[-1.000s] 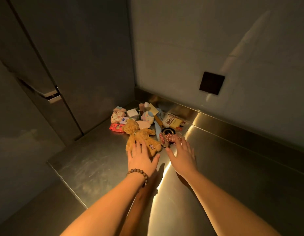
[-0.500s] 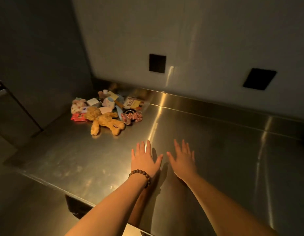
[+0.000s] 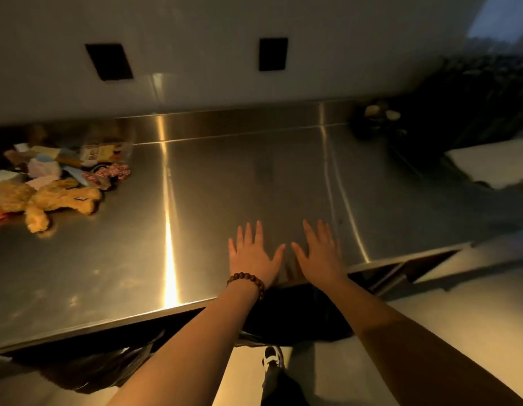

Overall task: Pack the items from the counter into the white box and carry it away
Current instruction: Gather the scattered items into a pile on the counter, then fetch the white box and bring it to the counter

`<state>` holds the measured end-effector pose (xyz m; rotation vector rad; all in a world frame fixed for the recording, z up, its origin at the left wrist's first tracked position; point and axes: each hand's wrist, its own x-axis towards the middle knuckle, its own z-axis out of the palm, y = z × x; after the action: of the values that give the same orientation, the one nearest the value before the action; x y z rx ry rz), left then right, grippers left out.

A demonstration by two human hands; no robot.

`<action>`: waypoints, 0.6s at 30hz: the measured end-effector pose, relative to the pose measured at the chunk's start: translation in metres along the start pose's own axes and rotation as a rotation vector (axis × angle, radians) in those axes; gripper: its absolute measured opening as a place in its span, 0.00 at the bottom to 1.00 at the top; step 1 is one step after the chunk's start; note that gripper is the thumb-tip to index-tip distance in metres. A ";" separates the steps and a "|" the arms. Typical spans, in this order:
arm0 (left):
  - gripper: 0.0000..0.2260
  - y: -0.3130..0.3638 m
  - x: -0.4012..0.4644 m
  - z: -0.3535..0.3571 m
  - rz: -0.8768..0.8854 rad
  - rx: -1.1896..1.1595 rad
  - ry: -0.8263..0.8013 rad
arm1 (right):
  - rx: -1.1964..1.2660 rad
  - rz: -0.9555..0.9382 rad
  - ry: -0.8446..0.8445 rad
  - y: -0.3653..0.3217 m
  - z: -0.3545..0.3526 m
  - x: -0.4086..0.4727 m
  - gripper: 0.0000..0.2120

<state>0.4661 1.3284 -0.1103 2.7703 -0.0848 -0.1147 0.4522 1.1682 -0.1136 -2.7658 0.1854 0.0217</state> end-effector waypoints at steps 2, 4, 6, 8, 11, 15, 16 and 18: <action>0.37 0.027 -0.012 0.012 0.089 0.003 -0.023 | -0.023 0.055 0.029 0.026 -0.010 -0.025 0.31; 0.37 0.055 -0.022 0.022 0.168 0.007 -0.044 | -0.040 0.126 0.051 0.053 -0.023 -0.049 0.31; 0.37 0.082 -0.030 0.031 0.236 0.008 -0.075 | -0.049 0.215 0.081 0.080 -0.038 -0.072 0.30; 0.37 0.109 -0.039 0.040 0.308 0.011 -0.118 | -0.045 0.302 0.126 0.108 -0.052 -0.094 0.30; 0.36 0.152 -0.049 0.053 0.421 0.023 -0.174 | -0.008 0.424 0.160 0.151 -0.068 -0.126 0.30; 0.35 0.210 -0.064 0.075 0.562 0.011 -0.206 | 0.005 0.583 0.186 0.208 -0.085 -0.165 0.29; 0.35 0.225 -0.067 0.081 0.588 0.007 -0.214 | -0.004 0.623 0.196 0.222 -0.089 -0.174 0.29; 0.35 0.254 -0.072 0.096 0.628 0.012 -0.226 | -0.027 0.700 0.211 0.250 -0.096 -0.191 0.29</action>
<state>0.3747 1.0632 -0.1026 2.5913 -0.9954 -0.2578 0.2294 0.9265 -0.1059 -2.5774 1.1951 -0.0865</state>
